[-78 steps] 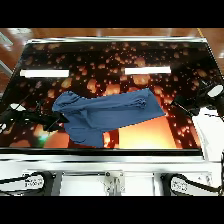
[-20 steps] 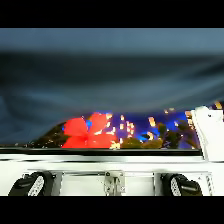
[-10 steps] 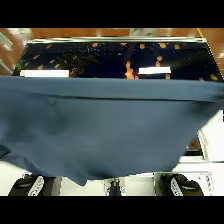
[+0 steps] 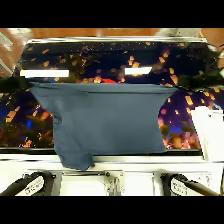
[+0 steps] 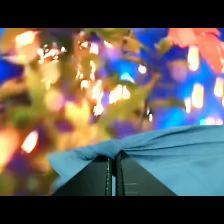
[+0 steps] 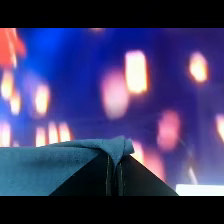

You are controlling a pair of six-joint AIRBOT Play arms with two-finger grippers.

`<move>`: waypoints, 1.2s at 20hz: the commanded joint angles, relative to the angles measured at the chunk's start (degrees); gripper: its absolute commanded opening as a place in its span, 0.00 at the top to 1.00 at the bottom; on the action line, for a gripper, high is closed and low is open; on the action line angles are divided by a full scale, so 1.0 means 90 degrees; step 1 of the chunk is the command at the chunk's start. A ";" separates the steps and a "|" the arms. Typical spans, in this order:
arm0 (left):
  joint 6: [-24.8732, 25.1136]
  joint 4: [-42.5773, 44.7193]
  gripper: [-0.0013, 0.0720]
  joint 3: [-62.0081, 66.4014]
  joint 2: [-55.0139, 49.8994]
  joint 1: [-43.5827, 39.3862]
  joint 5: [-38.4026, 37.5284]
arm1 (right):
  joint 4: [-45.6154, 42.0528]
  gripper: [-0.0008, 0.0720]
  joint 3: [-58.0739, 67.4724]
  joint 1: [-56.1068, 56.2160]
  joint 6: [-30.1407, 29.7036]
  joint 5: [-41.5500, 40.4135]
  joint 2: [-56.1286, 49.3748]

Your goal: Fold the shirts.

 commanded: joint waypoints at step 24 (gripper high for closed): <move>0.0107 -0.0478 0.93 -0.0248 -0.3266 -0.0248 0.0282 | 0.0600 0.89 -0.0107 0.0714 -0.0486 -0.1780 -0.2674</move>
